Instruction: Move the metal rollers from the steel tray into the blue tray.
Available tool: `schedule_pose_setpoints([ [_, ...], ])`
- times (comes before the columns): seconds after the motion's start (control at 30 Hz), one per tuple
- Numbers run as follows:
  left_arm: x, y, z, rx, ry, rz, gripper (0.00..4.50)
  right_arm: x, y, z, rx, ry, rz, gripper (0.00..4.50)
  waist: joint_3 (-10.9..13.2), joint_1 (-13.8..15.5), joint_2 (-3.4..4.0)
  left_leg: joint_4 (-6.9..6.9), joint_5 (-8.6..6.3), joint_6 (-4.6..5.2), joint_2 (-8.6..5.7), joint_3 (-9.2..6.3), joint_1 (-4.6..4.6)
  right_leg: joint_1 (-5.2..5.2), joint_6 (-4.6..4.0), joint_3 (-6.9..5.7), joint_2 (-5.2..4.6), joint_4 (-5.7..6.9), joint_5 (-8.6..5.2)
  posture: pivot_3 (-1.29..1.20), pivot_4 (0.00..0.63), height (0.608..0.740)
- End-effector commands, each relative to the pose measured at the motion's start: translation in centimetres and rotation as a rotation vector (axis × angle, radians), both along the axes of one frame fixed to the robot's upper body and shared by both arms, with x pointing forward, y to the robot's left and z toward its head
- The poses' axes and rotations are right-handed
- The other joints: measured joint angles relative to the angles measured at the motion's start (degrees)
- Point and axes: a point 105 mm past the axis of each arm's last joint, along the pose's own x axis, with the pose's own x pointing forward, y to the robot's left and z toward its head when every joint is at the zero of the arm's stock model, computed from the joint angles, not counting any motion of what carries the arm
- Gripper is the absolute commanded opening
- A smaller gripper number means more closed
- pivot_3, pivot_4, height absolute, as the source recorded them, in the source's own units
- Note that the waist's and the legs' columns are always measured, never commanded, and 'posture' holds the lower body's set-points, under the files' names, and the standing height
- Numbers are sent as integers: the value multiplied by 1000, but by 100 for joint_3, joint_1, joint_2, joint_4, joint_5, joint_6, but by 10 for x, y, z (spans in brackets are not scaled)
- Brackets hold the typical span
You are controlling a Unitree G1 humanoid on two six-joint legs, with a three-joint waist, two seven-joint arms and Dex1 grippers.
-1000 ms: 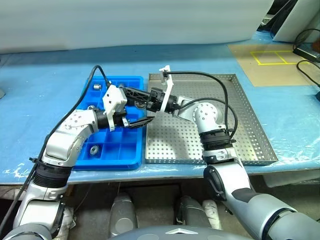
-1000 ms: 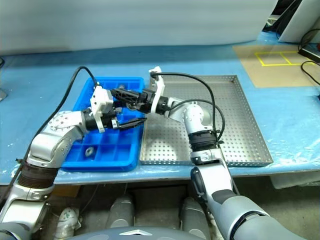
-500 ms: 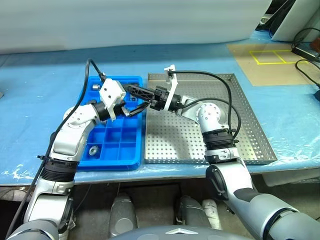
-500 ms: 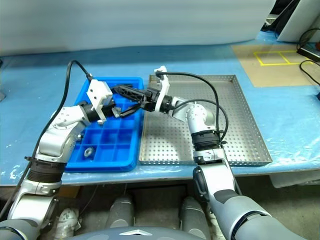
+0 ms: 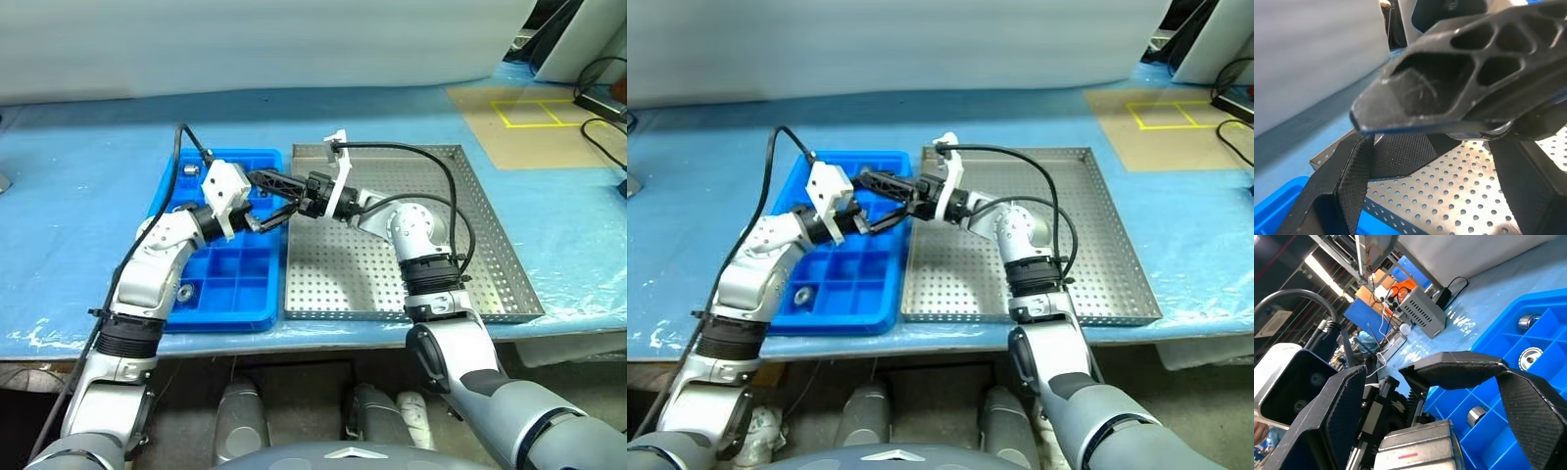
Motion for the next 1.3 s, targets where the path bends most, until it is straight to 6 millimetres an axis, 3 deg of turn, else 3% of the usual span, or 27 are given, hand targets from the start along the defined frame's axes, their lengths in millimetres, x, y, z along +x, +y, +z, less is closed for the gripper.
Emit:
schedule_pose_setpoints([
  [0.03,-6,-21,15,-15,-84,-67,3864,-9,11,12,34,-40,49,4372,0,-4,0,-1,0,0,0,0,0,0,0,-1,0,0,0,81,150,740],
  [0.2,-4,-31,10,-56,-39,-92,3864,-10,11,12,36,-44,49,4372,0,-7,0,-3,0,1,0,0,-1,0,0,-1,1,-1,0,76,150,740],
  [0.53,-20,-41,31,-322,202,-278,3864,-6,5,20,107,-4,43,4372,0,-12,0,-1,0,2,-1,0,0,0,-1,0,1,1,0,74,150,740],
  [0.63,-34,-40,19,-292,301,-355,3864,-4,3,22,112,-1,37,4372,0,-31,0,-2,0,2,1,0,1,-1,-2,0,2,0,0,72,150,740],
  [0.73,-35,-35,7,-253,329,-337,3864,-4,2,23,109,-9,36,4372,0,-20,0,-5,0,2,3,0,3,-1,-2,-1,2,-1,-1,72,150,740],
  [0.93,-26,-36,7,-264,313,-290,3864,-6,3,29,118,-32,48,4372,0,13,0,-2,0,3,-3,0,-2,1,-1,-2,-2,-2,0,73,150,740],
  [1.07,-24,-38,9,-268,303,-279,3864,-16,-4,48,206,-56,118,4372,0,12,0,-2,2,4,-2,0,-2,0,-1,-2,-2,-2,0,70,150,740],
  [1.3,-33,-23,12,-256,318,-303,3864,-36,-17,14,-120,-336,221,4372,0,-5,0,-6,2,5,2,0,1,1,0,-1,0,-3,0,66,150,740],
])
